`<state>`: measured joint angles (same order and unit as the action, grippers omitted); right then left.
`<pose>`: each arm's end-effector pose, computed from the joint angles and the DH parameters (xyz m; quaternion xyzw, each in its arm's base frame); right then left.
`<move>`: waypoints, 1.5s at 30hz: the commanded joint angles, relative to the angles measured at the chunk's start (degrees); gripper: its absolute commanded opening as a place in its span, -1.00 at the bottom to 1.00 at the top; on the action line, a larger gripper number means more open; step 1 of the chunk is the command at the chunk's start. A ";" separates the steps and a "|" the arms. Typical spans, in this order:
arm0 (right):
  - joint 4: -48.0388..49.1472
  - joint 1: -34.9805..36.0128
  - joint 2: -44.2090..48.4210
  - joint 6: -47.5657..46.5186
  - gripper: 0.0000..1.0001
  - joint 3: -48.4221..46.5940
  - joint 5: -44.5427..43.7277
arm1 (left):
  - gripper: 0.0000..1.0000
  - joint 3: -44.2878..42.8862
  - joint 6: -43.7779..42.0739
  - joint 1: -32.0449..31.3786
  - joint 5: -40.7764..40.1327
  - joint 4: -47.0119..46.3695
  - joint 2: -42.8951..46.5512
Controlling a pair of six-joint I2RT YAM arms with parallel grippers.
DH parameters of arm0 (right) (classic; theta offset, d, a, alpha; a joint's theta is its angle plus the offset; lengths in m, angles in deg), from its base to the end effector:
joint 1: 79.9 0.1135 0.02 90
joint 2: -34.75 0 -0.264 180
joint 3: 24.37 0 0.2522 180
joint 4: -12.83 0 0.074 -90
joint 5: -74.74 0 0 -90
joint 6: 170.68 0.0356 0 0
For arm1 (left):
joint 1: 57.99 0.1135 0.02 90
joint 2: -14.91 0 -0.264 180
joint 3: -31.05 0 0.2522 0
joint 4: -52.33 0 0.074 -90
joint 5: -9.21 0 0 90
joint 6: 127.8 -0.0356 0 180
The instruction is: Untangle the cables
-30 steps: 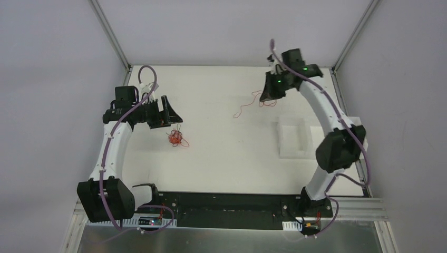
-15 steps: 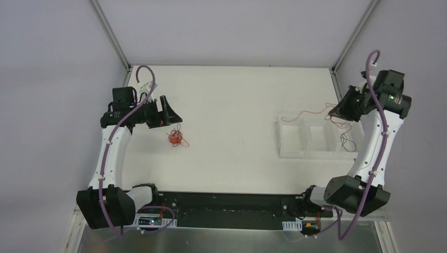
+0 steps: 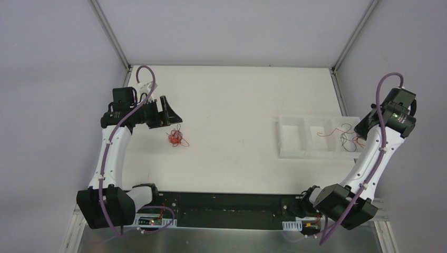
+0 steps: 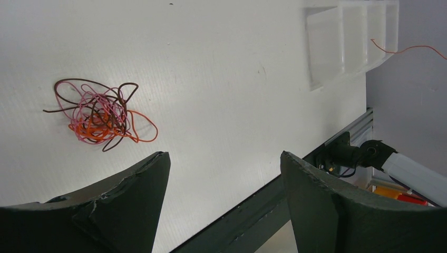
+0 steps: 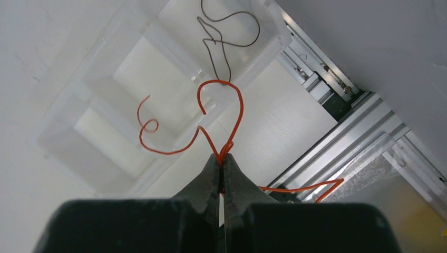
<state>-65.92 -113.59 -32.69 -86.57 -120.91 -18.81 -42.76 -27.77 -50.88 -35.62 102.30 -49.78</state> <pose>0.1735 -0.1183 0.3965 0.2358 0.9082 -0.1441 0.3145 0.2325 0.0036 0.3273 0.0328 0.8541 -0.3589 0.3750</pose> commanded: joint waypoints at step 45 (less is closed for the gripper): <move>39.37 16.55 -20.29 26.14 -0.78 22.56 -0.81 | 0.58 -1.13 -2.31 -0.28 -0.03 -1.04 -3.42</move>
<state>-27.52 -97.26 -53.22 -61.45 -98.09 -17.61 -42.78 -28.36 -50.88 -35.95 102.28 -53.89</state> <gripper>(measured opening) 0.042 0.786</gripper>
